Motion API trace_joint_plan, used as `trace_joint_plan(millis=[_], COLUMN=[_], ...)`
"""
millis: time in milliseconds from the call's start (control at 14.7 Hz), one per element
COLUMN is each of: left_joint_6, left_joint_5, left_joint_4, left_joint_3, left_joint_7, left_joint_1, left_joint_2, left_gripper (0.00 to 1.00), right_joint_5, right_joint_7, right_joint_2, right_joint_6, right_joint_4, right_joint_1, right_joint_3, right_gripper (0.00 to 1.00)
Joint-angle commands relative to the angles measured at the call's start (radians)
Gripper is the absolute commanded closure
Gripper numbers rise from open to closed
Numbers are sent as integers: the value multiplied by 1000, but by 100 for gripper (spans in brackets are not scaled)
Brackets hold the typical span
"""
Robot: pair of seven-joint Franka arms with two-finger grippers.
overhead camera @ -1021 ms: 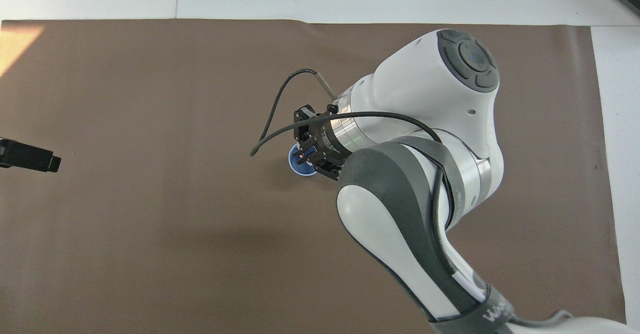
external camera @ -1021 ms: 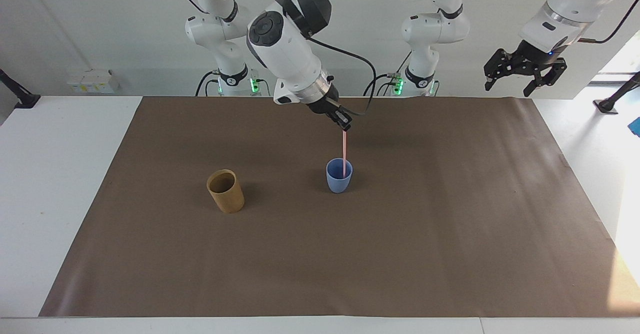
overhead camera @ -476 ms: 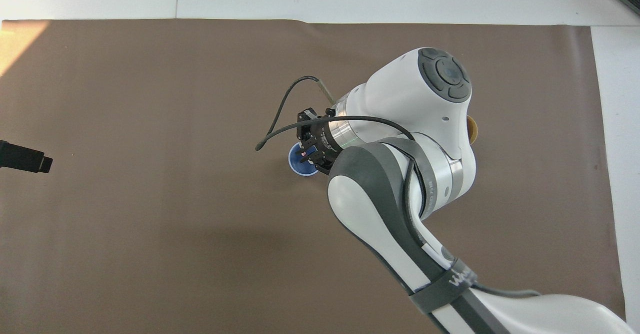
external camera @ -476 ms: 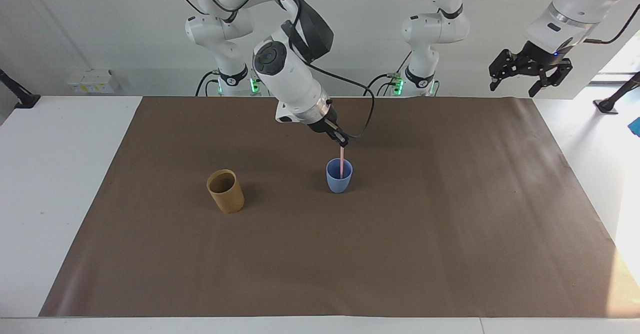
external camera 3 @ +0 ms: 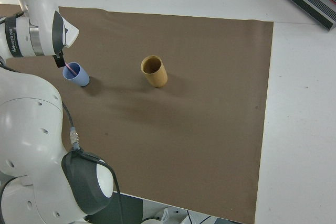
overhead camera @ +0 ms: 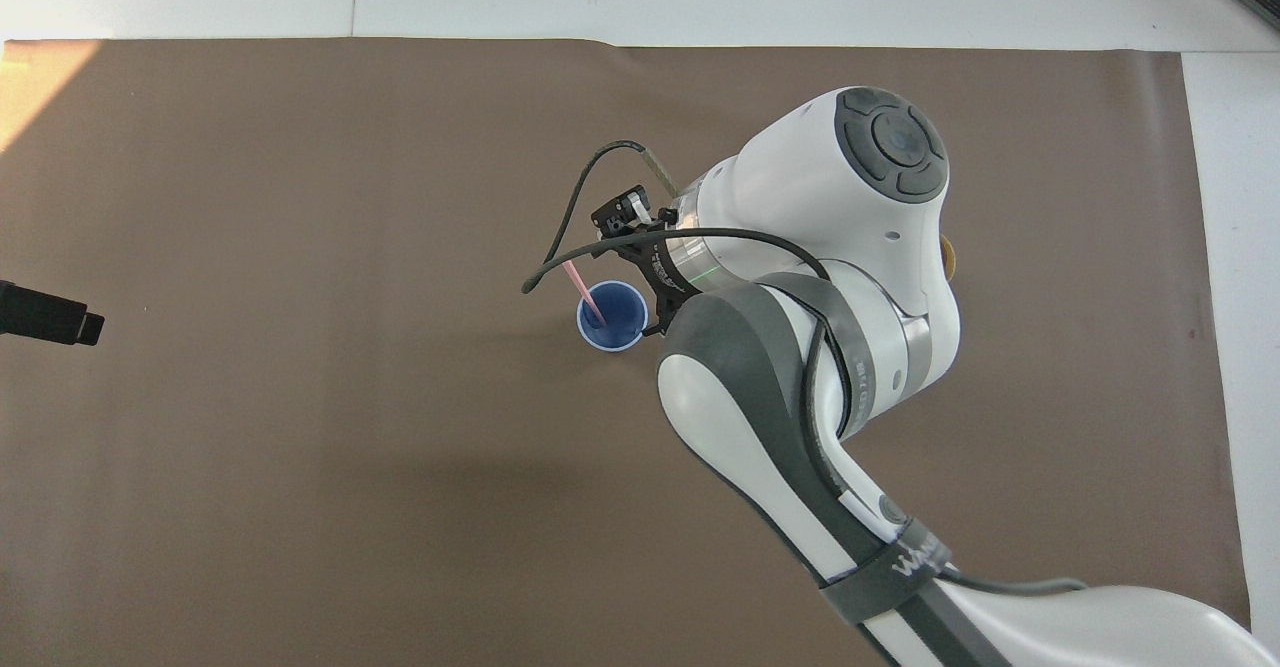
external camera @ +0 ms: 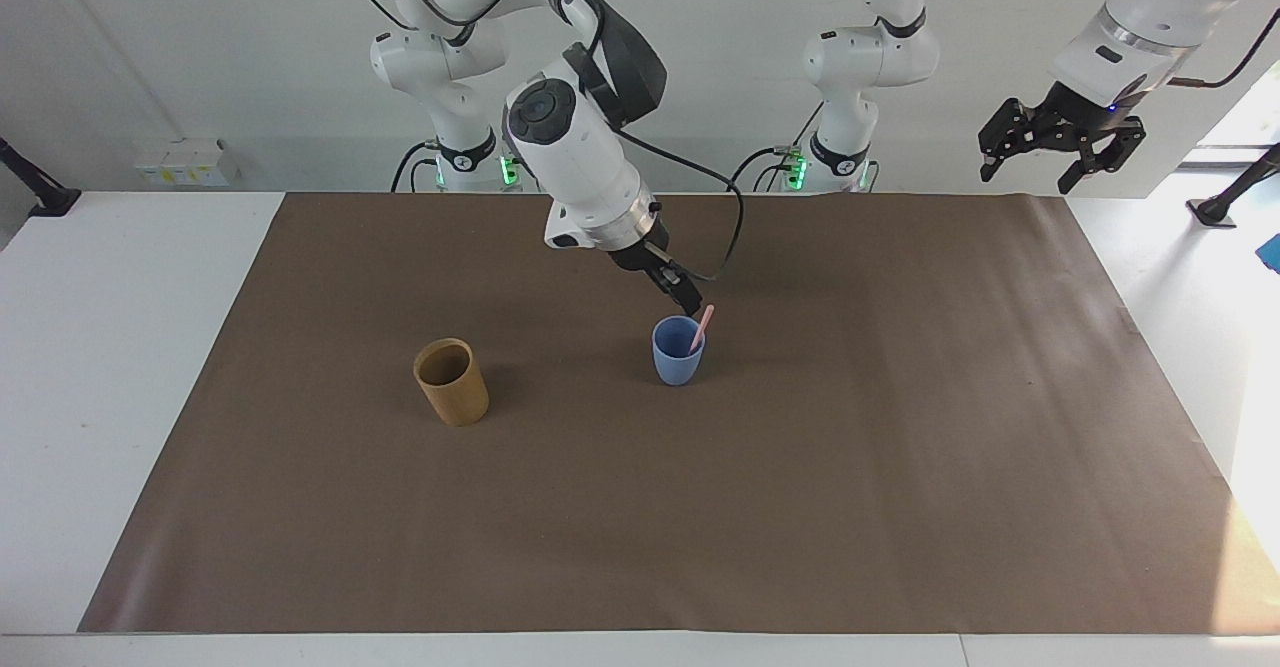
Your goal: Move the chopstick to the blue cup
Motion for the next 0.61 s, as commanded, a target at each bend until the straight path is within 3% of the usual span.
trace_joint_plan(millis=[0,272,545], left_joint_6=[1,1,1], left_joint_5=[10,10,10], left_joint_4=[-25,-25,-25], left_joint_3=[-10,-10,-10], left_joint_7=[18,18,18], left_joint_1=[17,17,17], left_joint_2=[-25,-25,-25], left_gripper=[0,0,0], right_joint_5=[-109,-253,-308], right_joint_7=[-110,-300,-605], right_joint_2=[-21,-92,-269], right_joint_6=[1,-57,-68], right_joint_4=[12,-16,-190], right_joint_1=[-21,-97,-217], right_joint_3=[-5,-6,-6], right_gripper=[0,0,0])
